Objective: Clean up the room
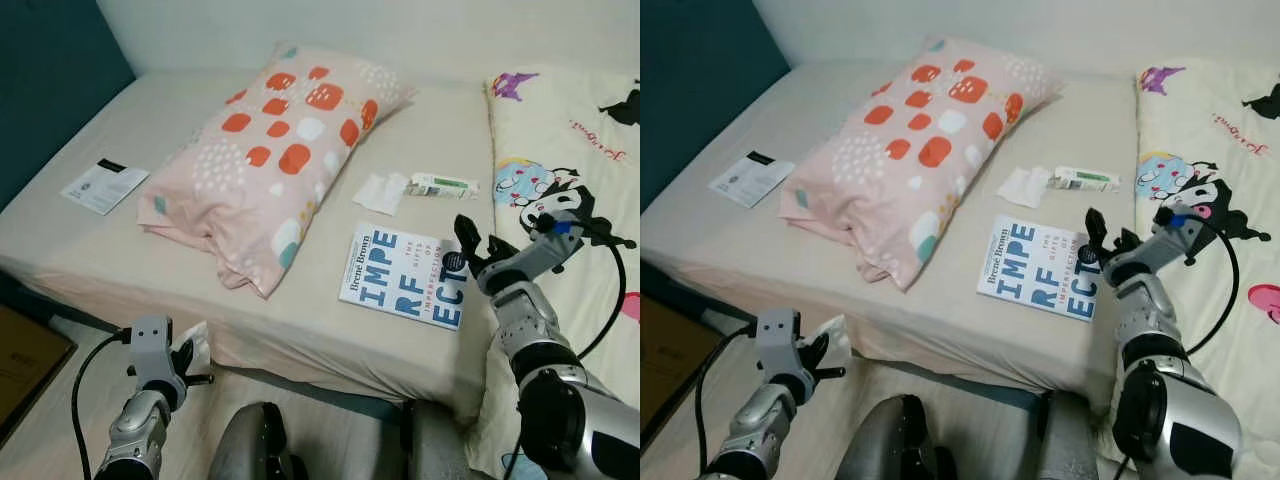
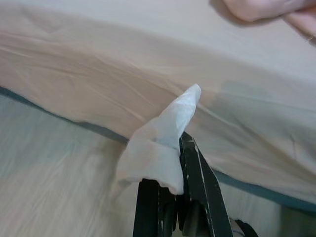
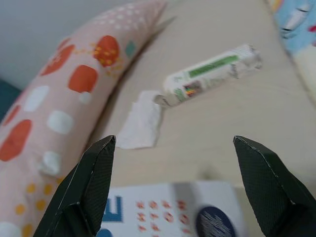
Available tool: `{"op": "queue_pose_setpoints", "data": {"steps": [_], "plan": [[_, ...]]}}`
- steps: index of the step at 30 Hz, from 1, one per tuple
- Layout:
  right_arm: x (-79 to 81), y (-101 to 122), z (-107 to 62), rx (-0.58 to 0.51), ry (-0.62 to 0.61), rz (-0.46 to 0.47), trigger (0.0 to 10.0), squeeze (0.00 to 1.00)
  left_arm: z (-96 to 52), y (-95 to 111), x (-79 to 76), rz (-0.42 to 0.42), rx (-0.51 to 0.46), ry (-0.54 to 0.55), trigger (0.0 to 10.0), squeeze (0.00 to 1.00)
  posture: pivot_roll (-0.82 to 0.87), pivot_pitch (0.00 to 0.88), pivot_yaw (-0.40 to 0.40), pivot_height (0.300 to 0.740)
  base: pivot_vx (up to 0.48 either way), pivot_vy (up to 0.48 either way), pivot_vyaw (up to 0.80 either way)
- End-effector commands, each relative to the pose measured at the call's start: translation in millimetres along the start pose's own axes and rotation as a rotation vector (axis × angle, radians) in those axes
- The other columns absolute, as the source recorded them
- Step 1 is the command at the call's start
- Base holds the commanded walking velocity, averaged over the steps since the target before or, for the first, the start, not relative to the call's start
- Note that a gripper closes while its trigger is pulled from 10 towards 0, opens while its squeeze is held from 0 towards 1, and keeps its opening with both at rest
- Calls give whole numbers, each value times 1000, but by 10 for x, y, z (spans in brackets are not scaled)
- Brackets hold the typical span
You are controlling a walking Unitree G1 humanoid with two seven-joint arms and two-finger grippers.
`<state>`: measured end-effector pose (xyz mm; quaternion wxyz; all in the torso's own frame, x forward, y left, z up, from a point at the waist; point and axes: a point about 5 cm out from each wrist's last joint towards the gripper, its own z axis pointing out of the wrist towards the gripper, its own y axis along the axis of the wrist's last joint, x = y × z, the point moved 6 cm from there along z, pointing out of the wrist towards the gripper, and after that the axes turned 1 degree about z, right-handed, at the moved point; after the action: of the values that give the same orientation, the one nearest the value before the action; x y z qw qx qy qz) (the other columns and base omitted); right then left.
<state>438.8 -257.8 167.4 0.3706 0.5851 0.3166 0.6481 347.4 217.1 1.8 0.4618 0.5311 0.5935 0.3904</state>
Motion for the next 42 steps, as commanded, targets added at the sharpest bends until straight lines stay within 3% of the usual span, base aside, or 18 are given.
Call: {"op": "queue_pose_setpoints", "data": {"steps": [1,4,5,13,19,26,28,30,33,34,42], "plan": [[47,-77,9,32,16,15,10000,0,-86,-40,161,18,6,33,10000,0,70,354,137,605,0,0,0],[99,-66,39,38,27,14,10000,0,-104,14,201,30,-16,39,10000,0,88,376,141,605,0,0,0],[172,-44,93,46,30,17,10000,0,-174,119,290,69,-55,49,10000,0,123,412,150,605,0,0,0],[266,-19,150,48,39,39,10000,0,-360,251,397,112,-93,61,10000,0,170,477,169,605,0,0,0],[333,-23,178,61,54,34,10000,0,-534,247,427,133,-79,64,10000,0,200,525,188,605,0,0,0],[354,-9,190,60,58,31,10000,0,-568,240,421,134,-67,63,10000,0,195,530,191,605,0,0,0],[409,57,208,30,86,43,10000,0,-505,254,361,124,-64,60,10000,0,161,476,175,610,0,0,0],[409,57,208,30,86,43,10000,0,-505,254,361,124,-64,60,10000,0,161,476,175,610,0,0,0],[538,111,198,-33,171,78,10000,0,-302,331,200,76,-90,52,10000,0,115,381,150,625,0,0,0],[538,111,198,-33,171,78,10000,0,-302,331,200,76,-90,52,10000,0,115,381,150,625,0,0,0],[500,-171,50,-9,209,49,10000,0,-38,454,37,14,-114,50,10000,0,39,241,128,655,0,0,0]]}}
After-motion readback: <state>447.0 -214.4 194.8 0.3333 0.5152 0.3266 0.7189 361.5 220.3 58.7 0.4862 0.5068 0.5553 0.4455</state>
